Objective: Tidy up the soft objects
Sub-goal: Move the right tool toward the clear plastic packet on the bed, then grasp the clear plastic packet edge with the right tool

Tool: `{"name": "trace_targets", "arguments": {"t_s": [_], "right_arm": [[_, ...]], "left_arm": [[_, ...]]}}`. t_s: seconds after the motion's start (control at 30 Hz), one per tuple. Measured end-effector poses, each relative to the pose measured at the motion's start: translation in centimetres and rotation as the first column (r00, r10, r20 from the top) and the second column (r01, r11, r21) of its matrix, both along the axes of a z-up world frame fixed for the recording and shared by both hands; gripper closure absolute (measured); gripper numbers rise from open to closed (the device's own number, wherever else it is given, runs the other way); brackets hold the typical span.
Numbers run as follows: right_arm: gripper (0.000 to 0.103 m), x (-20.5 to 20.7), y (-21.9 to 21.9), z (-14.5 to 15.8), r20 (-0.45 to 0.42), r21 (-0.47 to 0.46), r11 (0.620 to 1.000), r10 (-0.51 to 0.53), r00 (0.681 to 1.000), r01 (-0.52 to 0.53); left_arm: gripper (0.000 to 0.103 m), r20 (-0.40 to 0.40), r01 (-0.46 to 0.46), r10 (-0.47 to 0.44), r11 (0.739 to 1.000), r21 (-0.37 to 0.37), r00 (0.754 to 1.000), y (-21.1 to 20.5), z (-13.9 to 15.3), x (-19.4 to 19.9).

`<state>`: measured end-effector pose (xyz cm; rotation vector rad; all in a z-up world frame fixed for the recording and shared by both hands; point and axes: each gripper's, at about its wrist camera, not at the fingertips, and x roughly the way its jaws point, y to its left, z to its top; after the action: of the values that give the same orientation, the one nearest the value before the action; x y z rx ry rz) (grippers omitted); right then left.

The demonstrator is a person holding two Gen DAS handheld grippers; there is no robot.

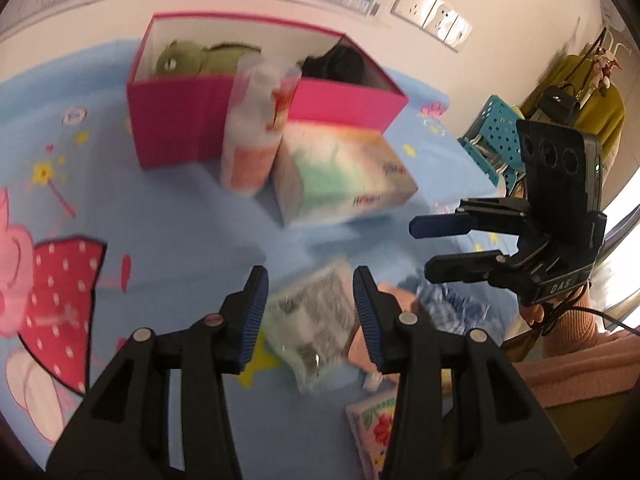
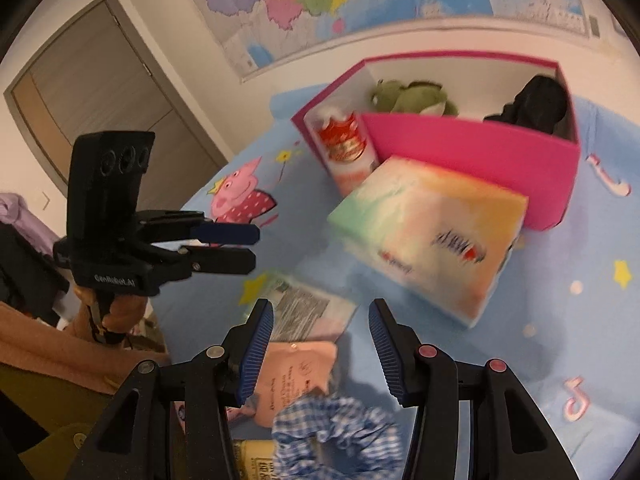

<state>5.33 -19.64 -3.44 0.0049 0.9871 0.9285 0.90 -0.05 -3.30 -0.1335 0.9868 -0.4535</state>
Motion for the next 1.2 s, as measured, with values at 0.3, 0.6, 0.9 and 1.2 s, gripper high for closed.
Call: {"name": "trace_targets", "arguments": {"t_s": [0.3, 0.6, 0.9, 1.2], "right_arm": [[0.052, -0.8, 1.9, -1.8, -0.035, -0.054, 0.998, 0.031, 0.999, -0.033], [0.052, -0.4, 2.8, -2.6, -0.062, -0.061, 0.998, 0.017, 0.998, -0.021], [0.052, 1.9, 3.7, -4.7, -0.137, -0.068, 0.997, -0.053, 0.989, 0.044], [0.050, 2.0, 5.0, -5.2, -0.153, -0.010, 1.000, 0.007, 0.988, -0.009]], "left_arm": [[0.057, -0.055, -0.026, 0.025, 1.000, -0.011, 0.998, 0.9, -1.8, -1.7], [0.057, -0.099, -0.026, 0.024, 0.999, -0.018, 0.995, 1.5, -3.0, -2.9], [0.057, -0.106, -0.032, 0.033, 0.999, 0.011, 0.994, 1.2, -3.6, -2.0], [0.077, -0.100, -0.032, 0.033, 0.999, 0.014, 0.994, 1.3, -3.6, -1.9]]}}
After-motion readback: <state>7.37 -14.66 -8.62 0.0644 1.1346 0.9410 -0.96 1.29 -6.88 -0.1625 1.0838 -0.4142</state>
